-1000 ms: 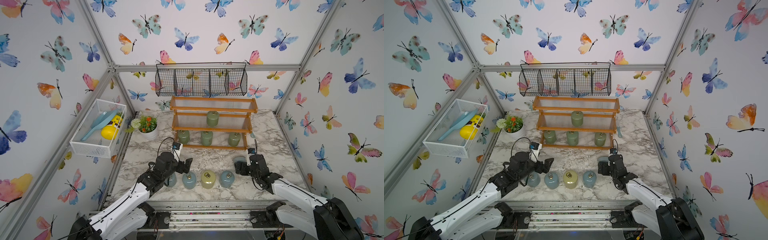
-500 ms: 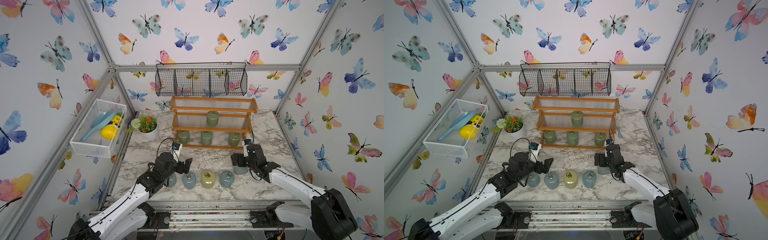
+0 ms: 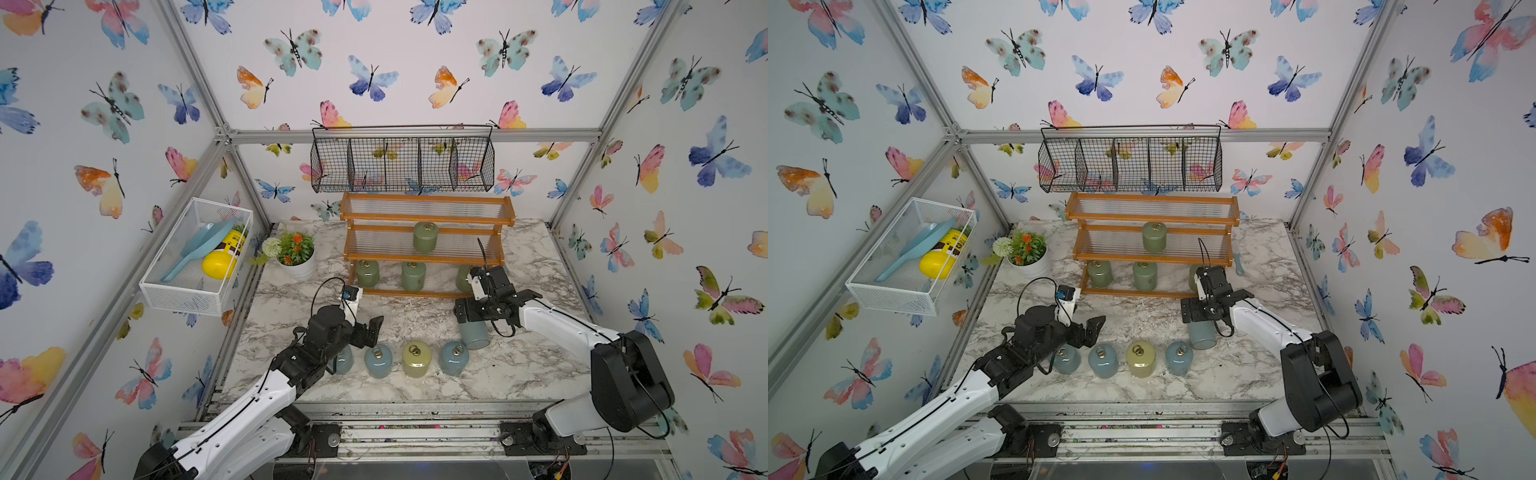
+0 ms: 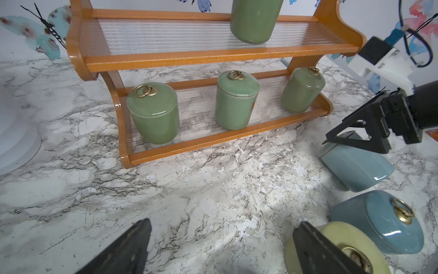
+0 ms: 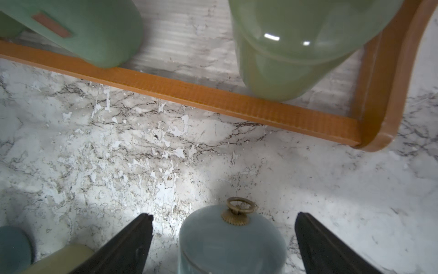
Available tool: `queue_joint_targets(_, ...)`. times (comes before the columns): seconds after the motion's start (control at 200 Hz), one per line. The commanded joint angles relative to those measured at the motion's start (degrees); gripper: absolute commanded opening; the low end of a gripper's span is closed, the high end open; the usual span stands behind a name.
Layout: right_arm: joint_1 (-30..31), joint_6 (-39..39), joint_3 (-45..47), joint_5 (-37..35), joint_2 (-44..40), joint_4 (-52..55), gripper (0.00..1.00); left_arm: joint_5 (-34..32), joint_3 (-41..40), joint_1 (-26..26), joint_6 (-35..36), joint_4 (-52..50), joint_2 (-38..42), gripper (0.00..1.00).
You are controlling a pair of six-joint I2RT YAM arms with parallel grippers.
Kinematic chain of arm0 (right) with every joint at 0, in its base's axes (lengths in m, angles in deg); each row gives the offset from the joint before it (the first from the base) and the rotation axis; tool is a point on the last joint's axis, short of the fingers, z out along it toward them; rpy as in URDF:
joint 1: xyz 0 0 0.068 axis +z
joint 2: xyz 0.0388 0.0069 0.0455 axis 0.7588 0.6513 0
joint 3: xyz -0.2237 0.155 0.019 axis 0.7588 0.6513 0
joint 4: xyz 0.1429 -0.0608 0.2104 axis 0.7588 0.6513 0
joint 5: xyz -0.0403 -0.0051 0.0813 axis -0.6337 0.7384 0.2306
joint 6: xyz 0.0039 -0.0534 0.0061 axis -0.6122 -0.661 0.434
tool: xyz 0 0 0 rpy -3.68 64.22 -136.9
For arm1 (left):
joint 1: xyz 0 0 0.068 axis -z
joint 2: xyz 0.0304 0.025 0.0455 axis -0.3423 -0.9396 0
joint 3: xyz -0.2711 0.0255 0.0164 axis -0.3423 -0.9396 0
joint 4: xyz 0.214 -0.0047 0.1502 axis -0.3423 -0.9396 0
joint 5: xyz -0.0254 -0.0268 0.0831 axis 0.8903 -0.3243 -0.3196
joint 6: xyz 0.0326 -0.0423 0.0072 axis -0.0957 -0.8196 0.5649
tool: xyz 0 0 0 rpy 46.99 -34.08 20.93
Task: Remove the tea canisters from the shelf
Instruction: Place the tea canister at the center of the board, then adjust the tea canister at the center of the board.
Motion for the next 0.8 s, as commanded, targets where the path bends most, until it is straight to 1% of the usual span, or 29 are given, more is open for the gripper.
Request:
queue_joint_targets(0.0, -0.4, -2.6, -2.6, 2.7, 2.4, 7.0, 1.00, -0.9, -0.8, -0.1, 0.0, -0.2, 1.1, 0.98)
queue_joint_targets(0.21, -0.6, -5.1, -5.7, 5.6, 6.0, 11.7, 0.99, -0.8, -0.8, -0.1, 0.0, -0.2, 1.1, 0.98)
queue_joint_targets(0.395, -0.8, -6.8, -7.8, 7.6, 8.9, 14.1, 0.95, -0.9, -1.0, -0.1, -0.1, -0.1, 1.5, 0.99)
queue_joint_targets(0.516, -1.1, -7.5, -8.8, 7.9, 10.5, 15.0, 0.87, -0.9, -1.1, -0.1, -0.3, -0.2, 1.6, 0.99)
queue_joint_targets(0.601, -1.1, -7.6, -9.5, 6.8, 10.8, 15.3, 0.81, -0.9, -1.1, -0.1, -0.2, -0.4, 1.8, 0.98)
queue_joint_targets(0.686, -1.2, -7.0, -9.8, 5.4, 9.1, 14.7, 0.77, -1.1, -1.1, -0.1, -0.1, -0.4, 1.8, 0.98)
queue_joint_targets(0.796, -1.2, -6.0, -9.4, 3.4, 5.0, 12.9, 0.73, -0.9, -1.2, -0.1, -0.1, -0.2, 1.7, 0.98)
